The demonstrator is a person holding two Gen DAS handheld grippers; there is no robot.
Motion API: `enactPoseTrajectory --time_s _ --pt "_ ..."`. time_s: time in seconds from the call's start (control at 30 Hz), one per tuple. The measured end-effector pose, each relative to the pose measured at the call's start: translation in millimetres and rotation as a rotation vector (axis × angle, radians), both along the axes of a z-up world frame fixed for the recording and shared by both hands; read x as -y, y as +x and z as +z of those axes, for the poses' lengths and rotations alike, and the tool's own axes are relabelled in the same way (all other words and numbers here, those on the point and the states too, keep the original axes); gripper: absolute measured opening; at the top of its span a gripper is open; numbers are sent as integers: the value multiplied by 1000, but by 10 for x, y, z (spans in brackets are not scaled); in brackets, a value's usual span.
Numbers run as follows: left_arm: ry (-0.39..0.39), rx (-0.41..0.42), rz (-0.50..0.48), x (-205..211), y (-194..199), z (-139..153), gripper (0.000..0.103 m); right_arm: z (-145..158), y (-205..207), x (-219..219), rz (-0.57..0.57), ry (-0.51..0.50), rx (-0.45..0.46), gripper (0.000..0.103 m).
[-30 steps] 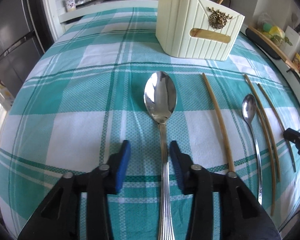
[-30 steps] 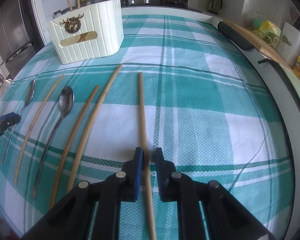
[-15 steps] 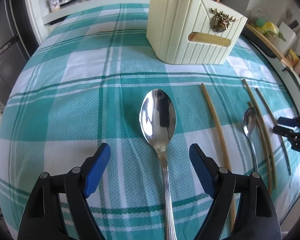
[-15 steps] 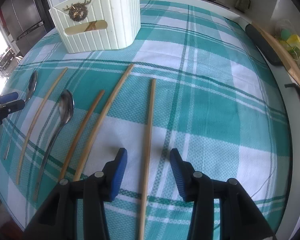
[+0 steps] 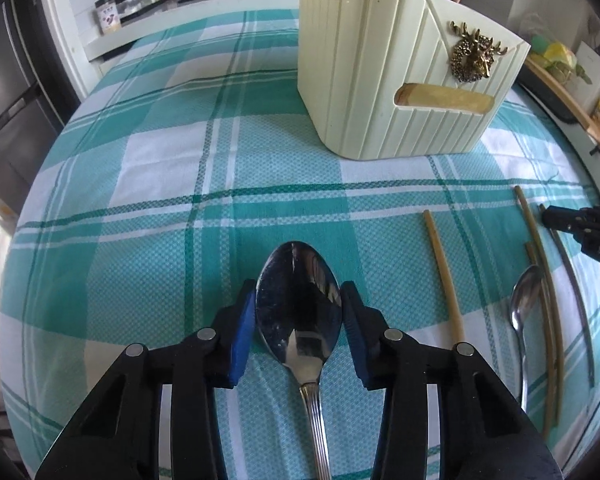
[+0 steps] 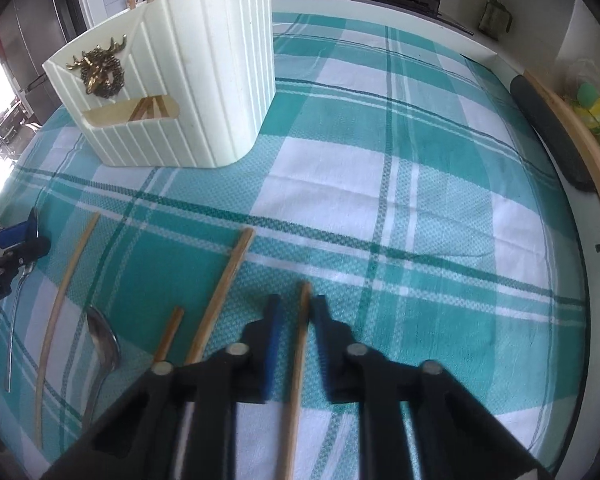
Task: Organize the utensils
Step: 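Lift the spoon with the left tool while the right tool carries its chopstick toward the box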
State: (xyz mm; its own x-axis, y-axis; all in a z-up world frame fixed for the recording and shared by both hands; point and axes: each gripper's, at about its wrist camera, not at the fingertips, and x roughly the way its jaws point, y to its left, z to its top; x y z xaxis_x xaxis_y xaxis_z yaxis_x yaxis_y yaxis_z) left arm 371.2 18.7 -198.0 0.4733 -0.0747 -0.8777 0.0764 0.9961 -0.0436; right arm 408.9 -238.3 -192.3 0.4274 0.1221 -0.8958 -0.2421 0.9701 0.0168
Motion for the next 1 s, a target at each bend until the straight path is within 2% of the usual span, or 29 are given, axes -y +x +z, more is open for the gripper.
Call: enactPoseTrajectory --time_s 0.13,0.4,0.57,0.77,1.0 --pt "-28 47 11 -60 -76 147 42 158 -97 82 -27 65 51 6" --pt "-68 256 15 -191 -558 896 42 950 -744 212 -22 164 287 6" --pt "-109 349 18 -257 -917 1228 42 1370 -1192 210 1 192 424 6" --pt "-134 408 16 -300 -1167 1447 42 1605 -1595 199 -7 217 548 6" --pt "-141 450 -3 -245 -1263 1678 42 1828 -1768 214 -20 252 630 6"
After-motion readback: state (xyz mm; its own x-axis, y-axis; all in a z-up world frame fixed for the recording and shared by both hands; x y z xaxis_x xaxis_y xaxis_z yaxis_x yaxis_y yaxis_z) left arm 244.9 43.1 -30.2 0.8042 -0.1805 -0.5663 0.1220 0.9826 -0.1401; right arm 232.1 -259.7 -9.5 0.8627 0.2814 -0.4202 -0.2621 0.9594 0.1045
